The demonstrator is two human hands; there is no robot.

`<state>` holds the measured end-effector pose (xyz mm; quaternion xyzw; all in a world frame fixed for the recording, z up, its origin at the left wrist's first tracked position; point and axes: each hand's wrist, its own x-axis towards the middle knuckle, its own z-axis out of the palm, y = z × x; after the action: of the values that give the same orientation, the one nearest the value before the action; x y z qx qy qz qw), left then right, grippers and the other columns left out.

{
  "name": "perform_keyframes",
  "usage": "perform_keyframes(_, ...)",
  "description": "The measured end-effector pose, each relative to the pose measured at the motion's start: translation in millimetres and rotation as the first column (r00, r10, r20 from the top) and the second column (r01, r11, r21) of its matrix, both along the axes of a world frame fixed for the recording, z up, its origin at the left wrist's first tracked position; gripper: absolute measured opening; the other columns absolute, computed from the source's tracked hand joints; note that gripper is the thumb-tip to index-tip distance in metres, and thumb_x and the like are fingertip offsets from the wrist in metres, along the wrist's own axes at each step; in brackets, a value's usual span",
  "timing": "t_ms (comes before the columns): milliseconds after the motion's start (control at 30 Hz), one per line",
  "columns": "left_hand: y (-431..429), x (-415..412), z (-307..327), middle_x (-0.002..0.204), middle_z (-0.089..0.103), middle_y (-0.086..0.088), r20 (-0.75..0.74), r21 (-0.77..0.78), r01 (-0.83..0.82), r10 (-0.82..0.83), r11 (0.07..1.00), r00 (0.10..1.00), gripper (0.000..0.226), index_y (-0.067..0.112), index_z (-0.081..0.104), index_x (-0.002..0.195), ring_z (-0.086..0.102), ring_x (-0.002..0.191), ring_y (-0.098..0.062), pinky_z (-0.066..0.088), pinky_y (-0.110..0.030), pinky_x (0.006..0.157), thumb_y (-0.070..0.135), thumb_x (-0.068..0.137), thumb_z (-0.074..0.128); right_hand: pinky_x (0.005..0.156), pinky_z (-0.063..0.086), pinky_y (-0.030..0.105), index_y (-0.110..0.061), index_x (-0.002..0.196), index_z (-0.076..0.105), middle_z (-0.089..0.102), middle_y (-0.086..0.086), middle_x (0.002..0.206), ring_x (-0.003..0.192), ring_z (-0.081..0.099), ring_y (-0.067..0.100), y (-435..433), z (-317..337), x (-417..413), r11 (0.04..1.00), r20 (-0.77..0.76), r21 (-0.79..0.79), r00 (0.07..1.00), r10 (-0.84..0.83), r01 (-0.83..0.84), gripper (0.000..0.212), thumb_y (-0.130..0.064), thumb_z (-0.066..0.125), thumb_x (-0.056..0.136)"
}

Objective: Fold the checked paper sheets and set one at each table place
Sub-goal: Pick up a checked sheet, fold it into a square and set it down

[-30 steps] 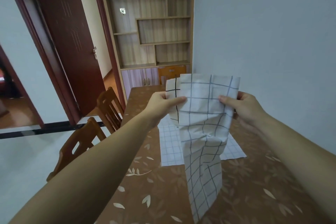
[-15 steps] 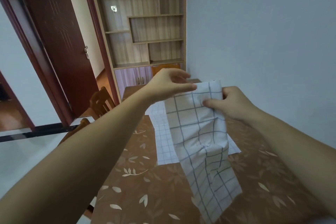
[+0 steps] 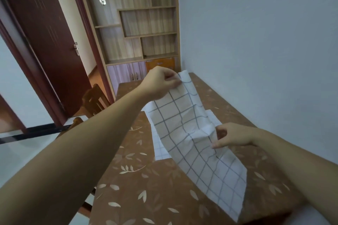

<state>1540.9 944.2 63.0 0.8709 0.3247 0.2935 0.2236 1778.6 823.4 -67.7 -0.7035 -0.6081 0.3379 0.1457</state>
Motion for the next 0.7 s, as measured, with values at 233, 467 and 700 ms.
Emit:
perform_keyframes(233, 2.9, -2.1, -3.3, 0.067, 0.057, 0.008, 0.174, -0.107, -0.077, 0.095, 0.991, 0.980, 0.016, 0.010, 0.072, 0.093, 0.048, 0.047, 0.005, 0.037, -0.008, 0.049, 0.020, 0.096, 0.060, 0.063, 0.042, 0.013, -0.026, 0.081, 0.076, 0.070, -0.015, 0.076, 0.074, 0.063, -0.003, 2.1, -21.8, -10.0, 0.961, 0.024, 0.226, 0.985, -0.170, 0.160, 0.004, -0.023, 0.077, 0.078)
perform_keyframes(467, 15.0, -7.5, -1.6, 0.076, 0.064, 0.007, 0.317, -0.157, -0.157, 0.201, 0.975, 0.927, 0.015, 0.022, 0.069, 0.085, 0.061, 0.071, -0.006, 0.053, -0.019, 0.064, 0.024, 0.097, 0.060, 0.060, 0.048, 0.020, -0.017, 0.068, 0.071, 0.067, -0.006, 0.066, 0.067, 0.064, 0.011, -2.1, -38.2, -7.1, 0.915, 0.102, 0.326, 0.953, -0.285, 0.239, 0.012, -0.021, 0.077, 0.078)
perform_keyframes(700, 7.5, -0.1, 0.0, 0.067, 0.053, 0.005, 0.172, -0.056, -0.085, 0.093, 0.995, 0.981, 0.021, 0.011, 0.069, 0.084, 0.042, 0.048, -0.002, 0.035, -0.011, 0.048, 0.020, 0.099, 0.056, 0.098, 0.045, 0.033, -0.026, 0.135, 0.044, 0.044, -0.015, 0.126, 0.121, 0.050, 0.015, -2.2, -18.3, -22.5, 0.960, 0.038, 0.207, 0.979, -0.198, 0.186, 0.075, -0.045, 0.080, 0.073)
